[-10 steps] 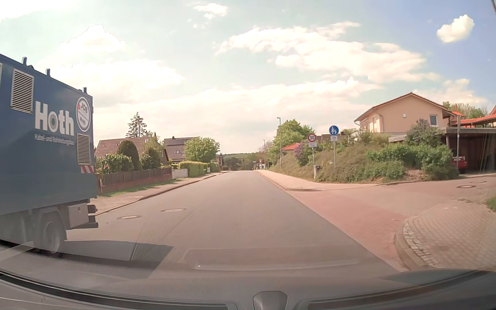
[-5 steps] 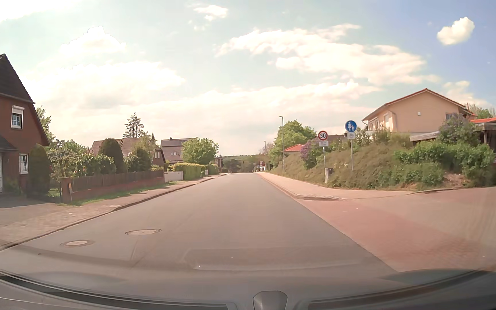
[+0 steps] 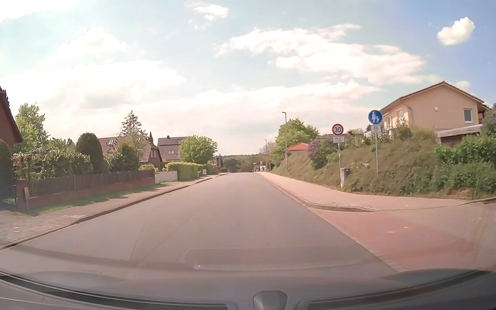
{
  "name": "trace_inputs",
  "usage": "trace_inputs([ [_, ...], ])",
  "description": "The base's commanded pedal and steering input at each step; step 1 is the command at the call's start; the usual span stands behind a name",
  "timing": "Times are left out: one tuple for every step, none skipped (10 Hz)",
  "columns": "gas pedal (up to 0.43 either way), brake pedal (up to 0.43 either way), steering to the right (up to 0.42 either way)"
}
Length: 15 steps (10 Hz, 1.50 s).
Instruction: Follow the waypoints while adhering to traffic rules and regulations
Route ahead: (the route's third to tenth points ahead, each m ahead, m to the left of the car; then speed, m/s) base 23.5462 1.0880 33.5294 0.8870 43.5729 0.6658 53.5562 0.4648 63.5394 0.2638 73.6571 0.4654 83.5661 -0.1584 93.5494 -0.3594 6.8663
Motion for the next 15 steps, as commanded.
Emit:
trace_inputs([
  [0.039,0.0,-0.004],
  [0.039,0.0,-0.004],
  [0.039,0.0,-0.004],
  [0.039,0.0,-0.004],
  [0.039,0.0,-0.004],
  [0.039,0.0,-0.004],
  [0.039,0.0,-0.004],
  [0.039,0.0,-0.004],
  [0.039,0.0,-0.004],
  [0.039,0.0,-0.004],
  [0.039,0.0,-0.004],
  [0.039,0.0,-0.004],
  [0.039,0.0,-0.003],
  [0.039,0.0,-0.003],
  [0.039,0.0,-0.003],
])
